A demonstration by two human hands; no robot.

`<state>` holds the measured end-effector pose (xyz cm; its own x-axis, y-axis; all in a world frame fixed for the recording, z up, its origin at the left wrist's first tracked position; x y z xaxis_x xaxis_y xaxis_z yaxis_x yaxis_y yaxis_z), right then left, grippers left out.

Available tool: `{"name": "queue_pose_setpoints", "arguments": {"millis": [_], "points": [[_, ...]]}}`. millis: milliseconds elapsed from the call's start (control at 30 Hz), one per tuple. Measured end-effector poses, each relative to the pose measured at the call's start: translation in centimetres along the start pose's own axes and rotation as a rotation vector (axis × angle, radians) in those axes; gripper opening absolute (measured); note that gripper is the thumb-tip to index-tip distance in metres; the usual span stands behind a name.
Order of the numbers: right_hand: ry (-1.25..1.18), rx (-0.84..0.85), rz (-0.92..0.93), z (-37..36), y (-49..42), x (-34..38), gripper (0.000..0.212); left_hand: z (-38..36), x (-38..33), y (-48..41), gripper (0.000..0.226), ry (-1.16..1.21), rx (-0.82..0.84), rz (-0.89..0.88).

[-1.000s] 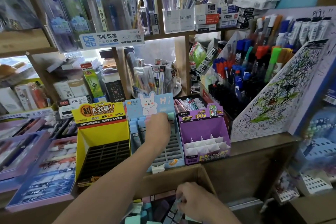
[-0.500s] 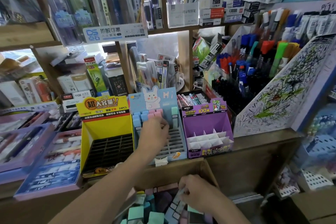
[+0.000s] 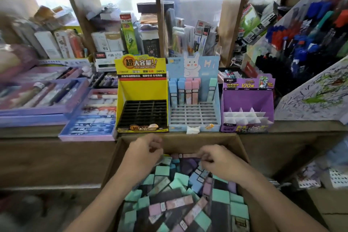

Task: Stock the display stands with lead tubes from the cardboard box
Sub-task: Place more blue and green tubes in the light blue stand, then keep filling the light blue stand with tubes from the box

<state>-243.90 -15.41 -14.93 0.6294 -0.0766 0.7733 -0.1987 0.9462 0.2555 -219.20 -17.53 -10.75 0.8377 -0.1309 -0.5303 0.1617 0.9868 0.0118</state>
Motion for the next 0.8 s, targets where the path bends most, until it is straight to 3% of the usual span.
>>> {"name": "queue_pose_setpoints", "arguments": {"millis": [233,367,500,600,800], "points": [[0.096,0.173,0.087,-3.9,1.4,3.3,0.035,-2.9,3.4,5.2,0.044,-0.199,0.425,0.080],[0.209,0.281,0.142,-6.9,2.1,4.0,0.054,-3.4,3.4,6.9,0.026,-0.187,0.476,0.082],[0.326,0.309,0.191,-8.3,2.3,3.7,0.070,-3.7,3.5,7.4,0.039,-0.225,0.470,0.123],[0.333,0.272,0.200,-8.5,2.2,3.5,0.061,-3.6,3.5,7.6,0.044,-0.251,0.469,0.137],[0.272,0.217,0.162,-8.3,1.7,3.1,0.033,-3.6,3.3,7.7,0.029,-0.220,0.428,0.157]]}}
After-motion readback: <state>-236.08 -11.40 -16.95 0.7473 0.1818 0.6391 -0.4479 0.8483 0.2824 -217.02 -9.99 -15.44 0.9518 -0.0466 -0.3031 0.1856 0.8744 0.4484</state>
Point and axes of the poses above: each hand's wrist, its own y-axis away from the middle knuckle, its own z-axis out of the back of the hand, x = y × z, the point moved 4 cm from there along -y, towards the middle knuckle, and after that the axes turned 13 degrees about -y, right-handed, at the moved point
